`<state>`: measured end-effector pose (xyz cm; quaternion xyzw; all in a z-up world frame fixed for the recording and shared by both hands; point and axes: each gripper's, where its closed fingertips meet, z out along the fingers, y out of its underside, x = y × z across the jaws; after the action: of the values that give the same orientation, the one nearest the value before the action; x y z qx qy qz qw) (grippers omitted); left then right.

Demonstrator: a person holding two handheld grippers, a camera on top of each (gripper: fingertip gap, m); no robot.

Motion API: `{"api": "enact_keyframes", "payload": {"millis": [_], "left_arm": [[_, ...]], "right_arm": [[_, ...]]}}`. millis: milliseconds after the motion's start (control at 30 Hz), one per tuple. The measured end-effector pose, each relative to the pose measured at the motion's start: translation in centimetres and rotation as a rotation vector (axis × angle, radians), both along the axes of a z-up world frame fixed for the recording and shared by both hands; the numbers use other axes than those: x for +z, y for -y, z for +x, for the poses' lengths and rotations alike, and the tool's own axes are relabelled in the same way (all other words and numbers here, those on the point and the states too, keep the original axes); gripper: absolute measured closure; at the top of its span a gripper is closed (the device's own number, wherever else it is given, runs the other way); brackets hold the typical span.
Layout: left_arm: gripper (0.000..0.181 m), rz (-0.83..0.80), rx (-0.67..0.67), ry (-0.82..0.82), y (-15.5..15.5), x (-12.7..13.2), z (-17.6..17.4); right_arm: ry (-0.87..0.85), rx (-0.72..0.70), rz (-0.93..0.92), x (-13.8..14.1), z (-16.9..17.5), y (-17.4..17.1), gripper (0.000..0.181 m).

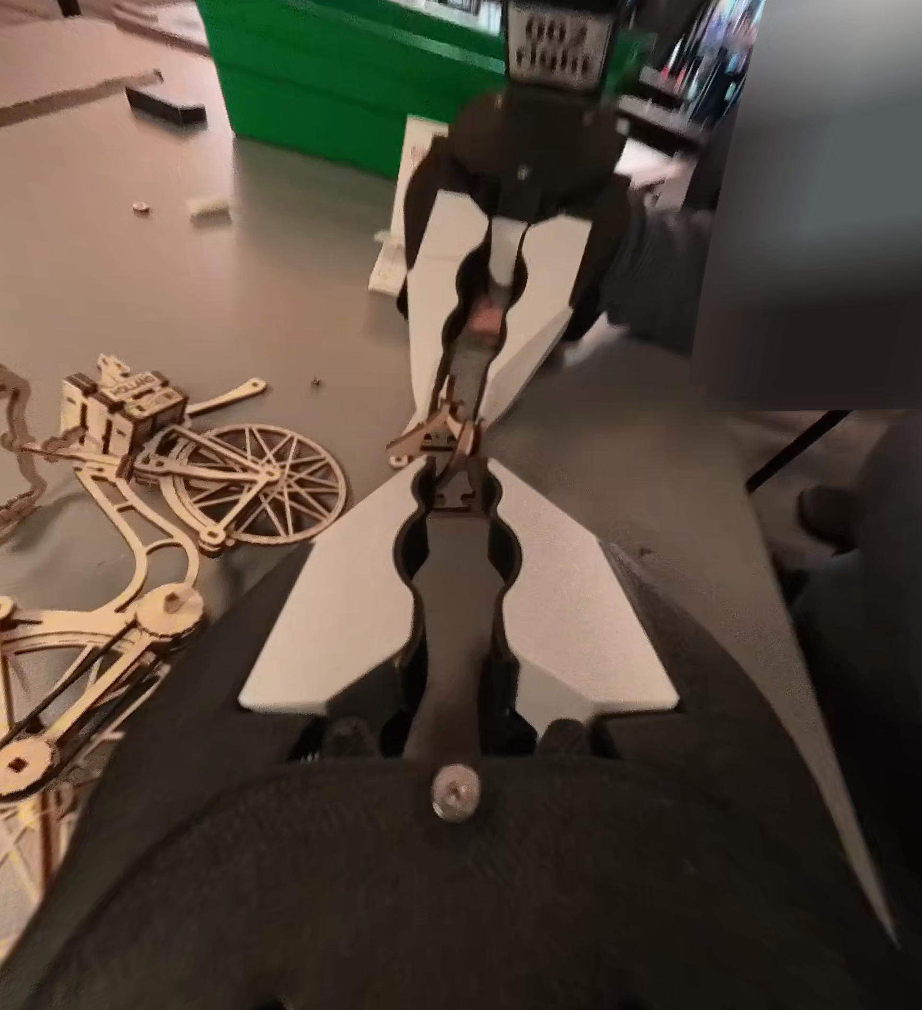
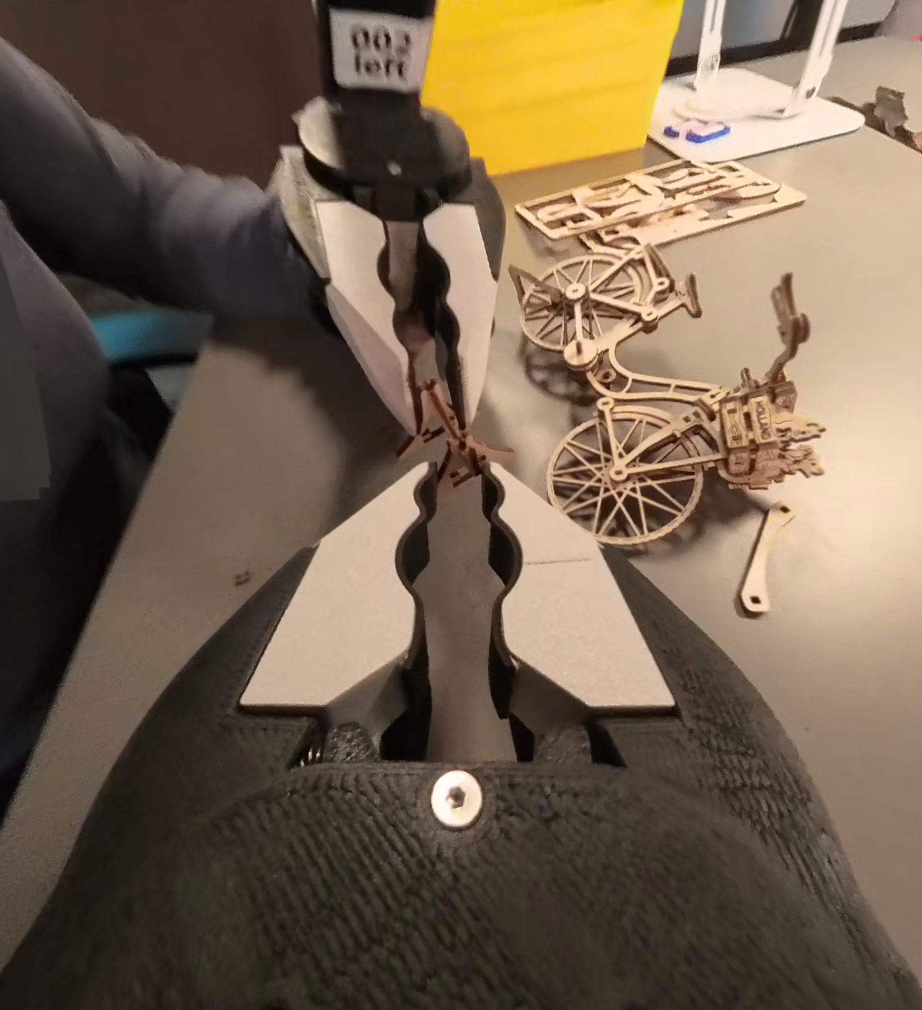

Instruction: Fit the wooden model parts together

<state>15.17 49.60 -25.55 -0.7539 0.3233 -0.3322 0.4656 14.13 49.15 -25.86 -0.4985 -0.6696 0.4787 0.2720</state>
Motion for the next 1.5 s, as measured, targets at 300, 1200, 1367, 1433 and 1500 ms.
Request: {"api": "enact_keyframes", "payload": {"millis": [300,1200,1367,1433,1500], "left_arm": [[0.167,-0.036,-0.027,-0.187,0.6,-2.6,-0.3],[0.119,0.074,0.010,-0.016,1.2,0.7,-2.0],[0.124,0.357,0.243,0.216,-0.1,5.0,-4.7],[0.127,0.359,0.274,0.257,-0.3,5.3,-5.2],[0.129,0.335,0.301,0.281,-0.6,5.3,-5.7]], "right_arm": [[0.110,-0.007,0.103,-2.5,-0.1,0.2,0.168],[0.060,-0.204,0.165,1.5,0.7,-2.9,0.117],[0.036,-0.509,0.226,2.7,1.1,-2.7,0.110],[0.072,-0.608,0.190,2.1,1.5,-1.7,0.115],[0.126,-0.649,0.190,1.1,1.8,-0.3,0.146]]}}
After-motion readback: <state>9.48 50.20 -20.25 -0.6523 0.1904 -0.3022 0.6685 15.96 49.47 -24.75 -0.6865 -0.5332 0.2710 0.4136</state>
